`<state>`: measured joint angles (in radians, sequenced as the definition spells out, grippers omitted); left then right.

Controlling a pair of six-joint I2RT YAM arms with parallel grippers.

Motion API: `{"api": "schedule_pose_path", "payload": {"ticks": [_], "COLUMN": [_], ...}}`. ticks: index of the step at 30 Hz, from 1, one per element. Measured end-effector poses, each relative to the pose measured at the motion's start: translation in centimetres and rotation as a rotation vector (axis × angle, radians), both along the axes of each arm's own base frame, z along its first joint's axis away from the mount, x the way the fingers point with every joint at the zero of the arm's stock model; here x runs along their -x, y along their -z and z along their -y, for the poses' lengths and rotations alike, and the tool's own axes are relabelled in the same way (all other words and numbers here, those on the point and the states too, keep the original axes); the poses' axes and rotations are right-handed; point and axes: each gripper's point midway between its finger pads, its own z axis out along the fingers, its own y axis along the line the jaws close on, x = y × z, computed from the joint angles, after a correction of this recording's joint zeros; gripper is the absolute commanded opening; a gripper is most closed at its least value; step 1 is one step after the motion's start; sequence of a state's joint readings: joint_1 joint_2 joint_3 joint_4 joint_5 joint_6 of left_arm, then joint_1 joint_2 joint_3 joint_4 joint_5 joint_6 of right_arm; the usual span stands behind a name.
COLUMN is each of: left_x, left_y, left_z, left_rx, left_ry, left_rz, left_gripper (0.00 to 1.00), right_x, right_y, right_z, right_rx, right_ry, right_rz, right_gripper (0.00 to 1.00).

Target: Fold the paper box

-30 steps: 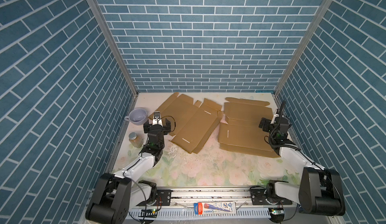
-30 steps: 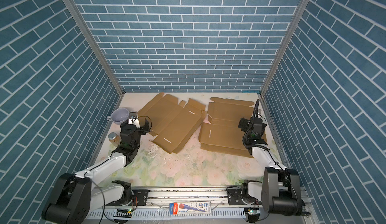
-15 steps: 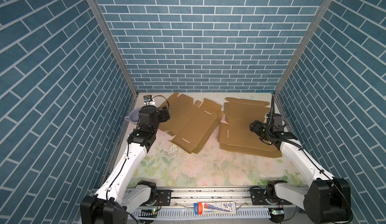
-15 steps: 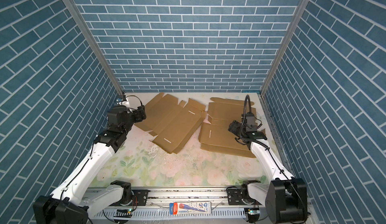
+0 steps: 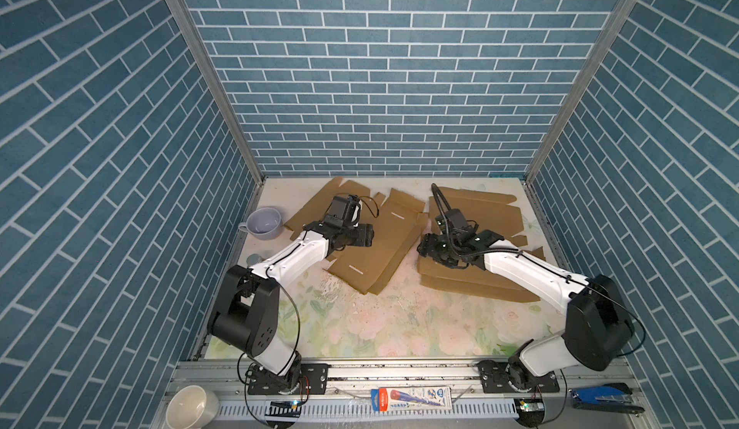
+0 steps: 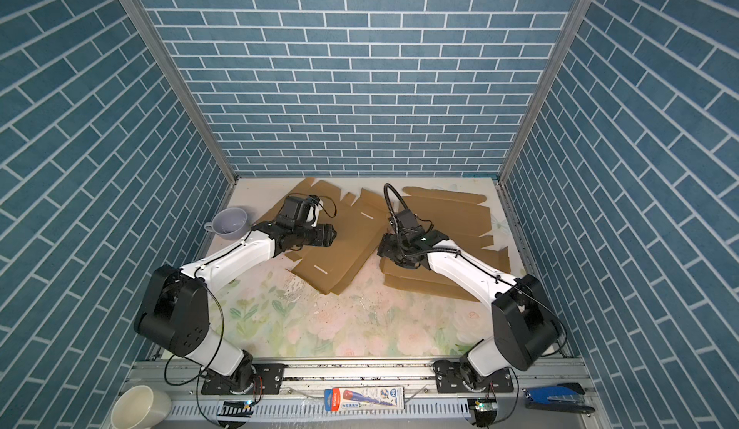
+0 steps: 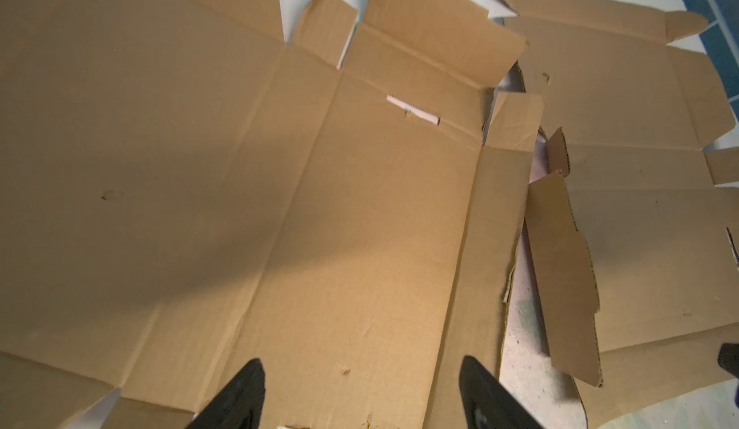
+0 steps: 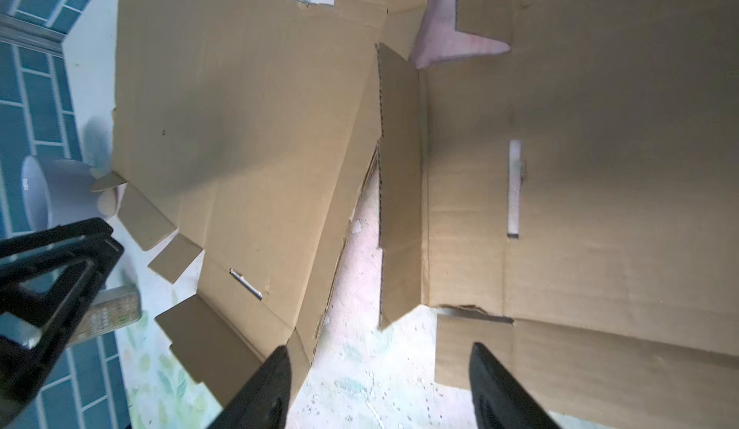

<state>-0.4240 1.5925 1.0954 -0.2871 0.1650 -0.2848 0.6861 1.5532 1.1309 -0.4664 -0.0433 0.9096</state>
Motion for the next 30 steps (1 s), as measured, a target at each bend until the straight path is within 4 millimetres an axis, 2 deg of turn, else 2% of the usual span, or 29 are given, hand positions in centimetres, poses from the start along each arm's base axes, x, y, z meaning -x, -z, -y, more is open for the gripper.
{"api": "schedule_pose_path", "payload": {"ticks": [3,7,10,13,15,16,17,19,21,23,27,29,30], "left_x": [0.1,0.0,0.0,0.2,0.4,0.4,0.4,0.4,0.3,0.3,0.3,0.2,0.2], "left_y": [-0.2,-0.8,-0.8,-0.2,0.2,0.4,0.5,0.9,1.4,1.8,2.3,2.4,2.6], "left_z": [0.6,1.6,2.1,2.5,2.6,2.6,2.6,2.7,2.7,2.8,2.8,2.8,2.8], "left_rx": [0.022,0.07,0.094,0.102,0.104,0.104,0.104,0.104,0.104,0.103,0.099,0.1,0.1], "left_ry": [0.015,0.028,0.032,0.042,0.045,0.047,0.047,0.047,0.045,0.043,0.041,0.039,0.037], "left_rz": [0.0,0.013,0.016,0.002,-0.009,-0.013,-0.016,-0.026,-0.034,-0.044,-0.055,-0.056,-0.059], "left_gripper": [0.78,0.78,0.77,0.77,0.77,0.77,0.77,0.76,0.76,0.76,0.74,0.73,0.72], "right_x": [-1.3,-2.4,-2.1,-2.1,-2.8,-3.1,-3.2,-3.2,-2.9,-2.2,-0.6,-0.2,0.0], "right_y": [1.1,4.5,7.1,7.9,7.6,7.4,7.2,6.4,5.1,3.3,-1.0,-1.8,-1.4], "right_z": [-1.1,-1.5,0.3,3.5,6.1,7.6,8.6,10.1,9.5,7.5,2.4,-0.7,-2.3], "right_rx": [0.098,0.241,0.37,0.502,0.565,0.586,0.595,0.585,0.505,0.411,0.193,0.041,-0.033], "right_ry": [-0.04,-0.1,-0.135,-0.154,-0.135,-0.123,-0.118,-0.109,-0.106,-0.105,-0.075,-0.051,-0.037], "right_rz": [0.0,-0.037,-0.08,-0.107,-0.105,-0.108,-0.113,-0.131,-0.126,-0.098,-0.016,0.008,-0.002], "right_gripper": [0.63,0.43,0.26,0.18,0.18,0.21,0.27,0.47,0.6,0.67,0.75,0.76,0.76]}}
